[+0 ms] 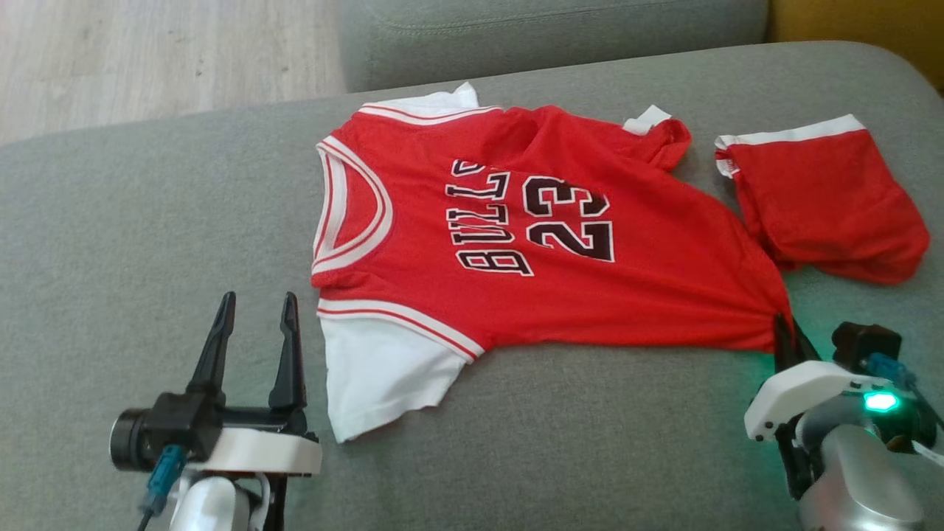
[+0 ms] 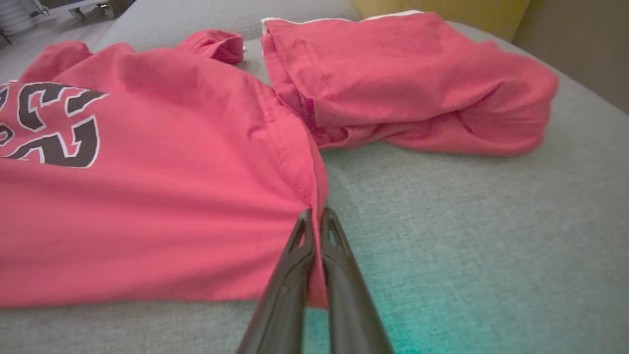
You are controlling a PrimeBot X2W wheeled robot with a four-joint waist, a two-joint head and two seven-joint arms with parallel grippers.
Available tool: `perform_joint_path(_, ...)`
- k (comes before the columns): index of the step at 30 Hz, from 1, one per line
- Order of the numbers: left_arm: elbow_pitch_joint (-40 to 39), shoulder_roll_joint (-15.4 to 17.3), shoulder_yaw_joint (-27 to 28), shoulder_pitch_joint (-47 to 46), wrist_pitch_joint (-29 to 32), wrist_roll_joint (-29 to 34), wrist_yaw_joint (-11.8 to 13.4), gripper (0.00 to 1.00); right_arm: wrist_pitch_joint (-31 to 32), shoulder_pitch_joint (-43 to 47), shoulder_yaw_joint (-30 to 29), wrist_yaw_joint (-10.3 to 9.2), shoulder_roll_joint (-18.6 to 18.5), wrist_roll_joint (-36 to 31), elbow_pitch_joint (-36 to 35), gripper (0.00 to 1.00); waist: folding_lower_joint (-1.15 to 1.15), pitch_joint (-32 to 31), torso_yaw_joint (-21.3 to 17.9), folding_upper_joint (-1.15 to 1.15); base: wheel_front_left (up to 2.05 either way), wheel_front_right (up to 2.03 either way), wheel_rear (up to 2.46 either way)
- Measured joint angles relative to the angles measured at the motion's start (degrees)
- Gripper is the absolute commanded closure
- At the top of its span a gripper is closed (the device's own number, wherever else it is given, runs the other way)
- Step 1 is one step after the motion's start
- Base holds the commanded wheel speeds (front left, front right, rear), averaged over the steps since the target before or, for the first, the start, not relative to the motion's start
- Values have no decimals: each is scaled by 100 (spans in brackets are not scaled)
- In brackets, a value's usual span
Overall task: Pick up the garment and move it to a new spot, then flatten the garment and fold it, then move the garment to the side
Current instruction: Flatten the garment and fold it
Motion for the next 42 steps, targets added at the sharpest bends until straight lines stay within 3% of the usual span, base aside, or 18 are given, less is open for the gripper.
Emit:
perform_joint_path(1,2,0,-13,0,0,0,0,0,20,4,-25,0,0,-16,-33,90,0,-2,-16,0,0,0,0)
perform_joint_path(2,11,0,-29,0,1,0,0,0,20,5,-32,0,0,-35,-67,20,0,-2,-30,0,0,0,0)
perform_joint_path(3,22,-1,-49,0,0,0,-1,0,10,5,-40,0,2,-35,-107,0,0,-4,-43,0,0,0,0)
perform_joint_path(9,111,-3,-105,3,1,0,-2,0,-383,22,81,0,-1,-9,-598,0,0,-18,-86,0,0,0,0)
perform_joint_path(14,263,-3,-166,5,1,0,-5,0,-604,209,653,0,3,376,-1528,0,0,-42,-92,0,0,0,0)
perform_joint_path(20,366,-3,-255,19,1,0,-55,0,-621,749,924,0,3,583,-2642,0,0,-42,-71,0,0,0,0)
perform_joint_path(28,620,-2,-432,17,9,-114,-157,0,-621,943,923,0,3,604,-2906,0,0,-48,-19,0,0,0,0)
perform_joint_path(34,1105,49,-1079,22,753,-356,-305,0,-621,960,918,0,3,653,-2900,0,0,-74,23,0,0,0,0)
perform_joint_path(42,1254,233,-1169,25,1333,-532,-219,0,-621,1022,951,0,3,745,-2846,0,0,-49,-15,0,0,0,0)
